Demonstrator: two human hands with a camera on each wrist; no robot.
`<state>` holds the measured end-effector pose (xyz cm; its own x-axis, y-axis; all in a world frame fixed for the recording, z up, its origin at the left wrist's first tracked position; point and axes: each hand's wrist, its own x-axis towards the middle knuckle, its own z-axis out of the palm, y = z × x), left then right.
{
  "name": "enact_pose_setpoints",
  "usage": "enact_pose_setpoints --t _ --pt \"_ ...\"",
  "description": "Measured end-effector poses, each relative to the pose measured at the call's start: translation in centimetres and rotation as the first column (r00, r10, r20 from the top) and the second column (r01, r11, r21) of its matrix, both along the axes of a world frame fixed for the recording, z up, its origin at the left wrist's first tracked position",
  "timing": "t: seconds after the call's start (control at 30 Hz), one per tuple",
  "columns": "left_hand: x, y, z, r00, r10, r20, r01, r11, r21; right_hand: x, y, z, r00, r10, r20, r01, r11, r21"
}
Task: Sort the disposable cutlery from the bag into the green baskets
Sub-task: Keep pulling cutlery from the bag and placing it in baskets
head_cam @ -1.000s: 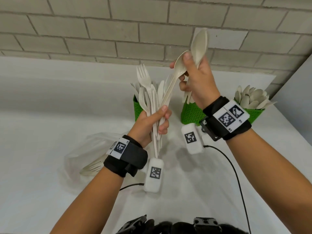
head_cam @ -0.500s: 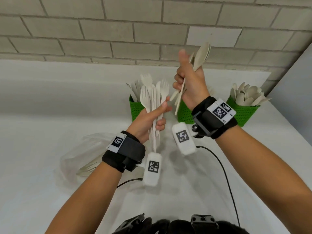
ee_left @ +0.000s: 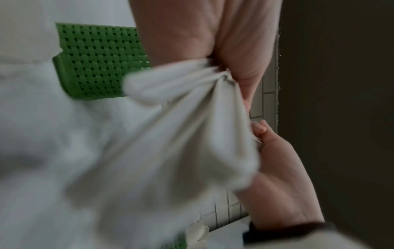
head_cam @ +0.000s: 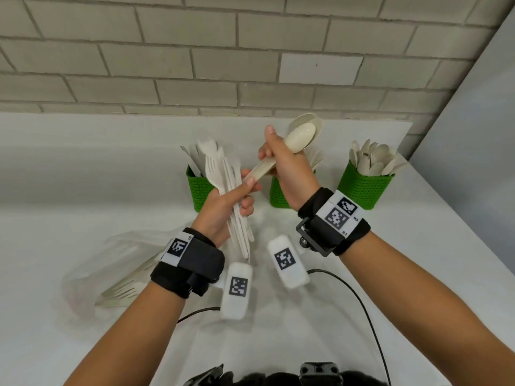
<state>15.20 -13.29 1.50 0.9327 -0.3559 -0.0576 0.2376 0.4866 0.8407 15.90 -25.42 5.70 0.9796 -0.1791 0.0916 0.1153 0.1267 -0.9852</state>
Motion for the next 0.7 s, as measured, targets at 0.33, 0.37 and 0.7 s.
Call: enact_pose_setpoints --t 0.33,0.37,0.7 --pt "-0.2 -2.6 -0.2 1.0 0.022 0.011 -0.023 0.995 0.097 -1.3 -4.0 0.3 0.959 0.256 -0.121 -0.269 0.956 -0.113" --pt "-0.1 -3.0 -0.1 1.0 0.028 0.008 -0.028 0.995 0.092 -1.4 -4.8 0.5 0.961 0.257 -0.104 -0.266 0.96 -0.087" --pt "-0.7 -12.3 2.8 0.997 0.001 0.079 -0.015 0.983 0.181 -3.6 -14.0 4.3 0.956 -0.045 0.29 0.167 0.895 -0.413"
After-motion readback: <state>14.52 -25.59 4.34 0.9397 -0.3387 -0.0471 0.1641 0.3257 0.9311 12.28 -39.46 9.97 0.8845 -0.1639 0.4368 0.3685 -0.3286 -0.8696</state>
